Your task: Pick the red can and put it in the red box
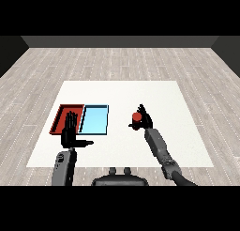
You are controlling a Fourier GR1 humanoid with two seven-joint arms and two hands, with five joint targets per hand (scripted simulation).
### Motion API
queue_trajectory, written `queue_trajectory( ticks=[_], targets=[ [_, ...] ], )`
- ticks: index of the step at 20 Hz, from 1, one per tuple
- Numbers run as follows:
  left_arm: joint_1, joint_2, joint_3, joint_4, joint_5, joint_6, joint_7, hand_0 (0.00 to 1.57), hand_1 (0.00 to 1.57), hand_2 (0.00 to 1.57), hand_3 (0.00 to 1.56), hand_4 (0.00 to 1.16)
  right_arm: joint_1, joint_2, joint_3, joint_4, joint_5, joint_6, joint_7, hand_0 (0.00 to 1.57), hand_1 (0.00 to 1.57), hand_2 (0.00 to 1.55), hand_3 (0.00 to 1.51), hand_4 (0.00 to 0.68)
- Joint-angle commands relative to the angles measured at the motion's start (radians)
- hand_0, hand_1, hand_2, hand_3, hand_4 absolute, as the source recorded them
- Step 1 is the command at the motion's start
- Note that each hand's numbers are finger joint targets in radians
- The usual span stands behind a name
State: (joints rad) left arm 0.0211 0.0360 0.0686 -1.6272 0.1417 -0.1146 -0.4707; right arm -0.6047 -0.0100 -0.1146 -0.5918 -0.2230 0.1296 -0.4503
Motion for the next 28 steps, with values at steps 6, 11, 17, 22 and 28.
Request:
queue_trajectory(
  ticks=[6,11,17,22,28],
  targets=[
    [0.036,0.0,-0.008,-0.073,0.009,0.004,0.04,0.0,0.0,0.0,0.0,0.0,-0.083,0.01,-0.011,0.197,0.049,-0.116,-0.138,1.52,1.52,1.5,1.46,0.493],
    [-0.016,-0.017,-0.015,-0.028,-0.017,0.035,0.029,0.0,0.0,0.0,0.0,0.0,-0.118,-0.024,0.015,0.167,0.076,-0.196,-0.023,1.54,1.54,1.47,1.42,0.575],
    [-0.021,0.011,0.006,-0.064,0.019,0.019,0.093,0.0,0.0,0.0,0.0,0.0,-0.048,0.01,0.083,0.162,0.102,-0.237,-0.051,1.53,1.53,1.47,1.42,0.548],
    [-0.031,-0.034,-0.047,-0.016,-0.052,0.071,0.05,0.0,0.0,0.0,0.0,0.0,0.022,0.002,0.116,-0.018,0.096,-0.247,0.059,1.55,1.55,1.47,1.41,0.558],
    [-0.029,0.023,0.019,-0.002,0.024,-0.013,0.028,0.0,0.0,0.0,0.0,0.0,0.004,0.003,0.116,-0.114,0.098,-0.282,0.041,1.54,1.54,1.47,1.39,0.581]
  ],
)
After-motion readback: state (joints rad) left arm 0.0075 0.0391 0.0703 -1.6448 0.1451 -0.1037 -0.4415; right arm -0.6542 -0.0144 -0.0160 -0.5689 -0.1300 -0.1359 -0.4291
